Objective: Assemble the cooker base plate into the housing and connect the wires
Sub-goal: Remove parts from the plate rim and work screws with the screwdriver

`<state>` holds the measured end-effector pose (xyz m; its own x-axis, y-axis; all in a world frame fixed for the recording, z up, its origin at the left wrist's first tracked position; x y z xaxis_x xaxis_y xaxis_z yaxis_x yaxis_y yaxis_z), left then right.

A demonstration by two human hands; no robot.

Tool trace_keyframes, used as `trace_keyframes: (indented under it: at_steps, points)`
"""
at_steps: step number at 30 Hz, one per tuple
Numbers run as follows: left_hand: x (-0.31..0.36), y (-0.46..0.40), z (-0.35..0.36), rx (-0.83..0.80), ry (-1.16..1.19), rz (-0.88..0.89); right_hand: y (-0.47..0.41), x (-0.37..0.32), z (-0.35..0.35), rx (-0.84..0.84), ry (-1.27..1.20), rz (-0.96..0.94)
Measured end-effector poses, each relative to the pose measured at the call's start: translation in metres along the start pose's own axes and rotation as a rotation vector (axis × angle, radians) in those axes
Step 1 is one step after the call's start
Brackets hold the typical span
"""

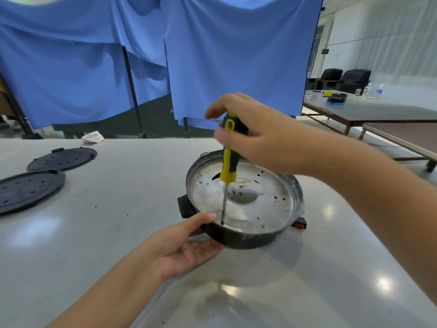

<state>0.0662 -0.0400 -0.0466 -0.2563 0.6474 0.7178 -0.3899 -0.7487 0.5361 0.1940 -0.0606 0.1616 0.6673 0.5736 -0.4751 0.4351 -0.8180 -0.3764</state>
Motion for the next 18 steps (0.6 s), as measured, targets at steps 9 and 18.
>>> trace_keyframes:
  at_steps: [9, 18]
  points:
    - [0.001, -0.003, -0.001, 0.016, 0.057, -0.005, 0.001, -0.008, -0.010, 0.177, 0.436, -0.040]
    - [0.003, -0.001, 0.002, 0.021, 0.027, 0.027, -0.007, 0.007, -0.005, 0.209, -0.046, -0.031]
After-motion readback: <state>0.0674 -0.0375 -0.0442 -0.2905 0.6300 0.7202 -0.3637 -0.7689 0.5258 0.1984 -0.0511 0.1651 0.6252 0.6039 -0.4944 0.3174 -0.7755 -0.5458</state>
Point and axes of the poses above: each hand's wrist, its own y-axis away from the middle knuckle, its own z-axis out of the palm, x = y × z, the point moved 5 cm from there along -y, towards the middle knuckle, and after that the axes turned 6 degrees about -y, right-handed, at the moved point
